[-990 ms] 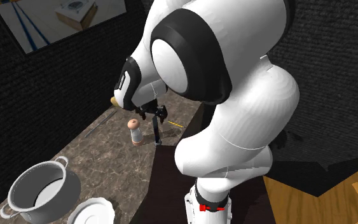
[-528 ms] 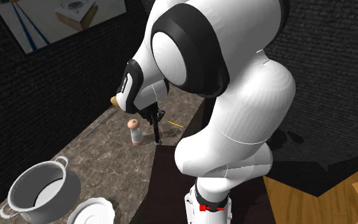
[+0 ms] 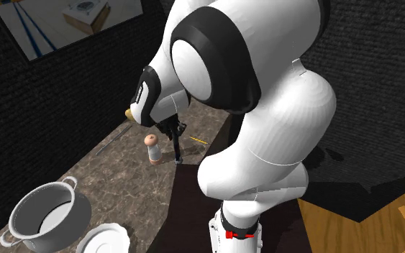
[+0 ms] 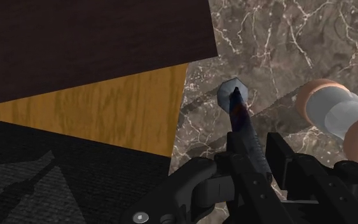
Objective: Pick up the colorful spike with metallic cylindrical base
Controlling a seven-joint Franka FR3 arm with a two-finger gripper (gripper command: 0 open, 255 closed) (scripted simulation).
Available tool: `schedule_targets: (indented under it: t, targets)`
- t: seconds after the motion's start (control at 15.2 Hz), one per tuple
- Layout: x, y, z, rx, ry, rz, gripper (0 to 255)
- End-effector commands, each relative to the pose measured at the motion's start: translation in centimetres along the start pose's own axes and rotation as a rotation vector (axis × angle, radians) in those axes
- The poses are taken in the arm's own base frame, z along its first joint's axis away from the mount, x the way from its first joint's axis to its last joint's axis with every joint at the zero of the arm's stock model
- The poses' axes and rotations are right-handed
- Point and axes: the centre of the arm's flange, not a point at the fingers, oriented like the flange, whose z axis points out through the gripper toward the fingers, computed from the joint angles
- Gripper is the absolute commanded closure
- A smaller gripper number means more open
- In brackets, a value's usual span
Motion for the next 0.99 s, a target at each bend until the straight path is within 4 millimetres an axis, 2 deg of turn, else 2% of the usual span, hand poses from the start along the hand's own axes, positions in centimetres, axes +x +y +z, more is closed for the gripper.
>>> schedule_targets:
  t: [0.0, 0.79, 0.92]
  targets:
    - [0.1, 0.1, -0.9, 0.000, -0.001, 0.000, 255]
    - [0.3, 0.5, -7.2, 0.000, -0.001, 0.000, 255]
    - [0.3, 0.5, -7.3, 0.000, -0.001, 0.000, 255]
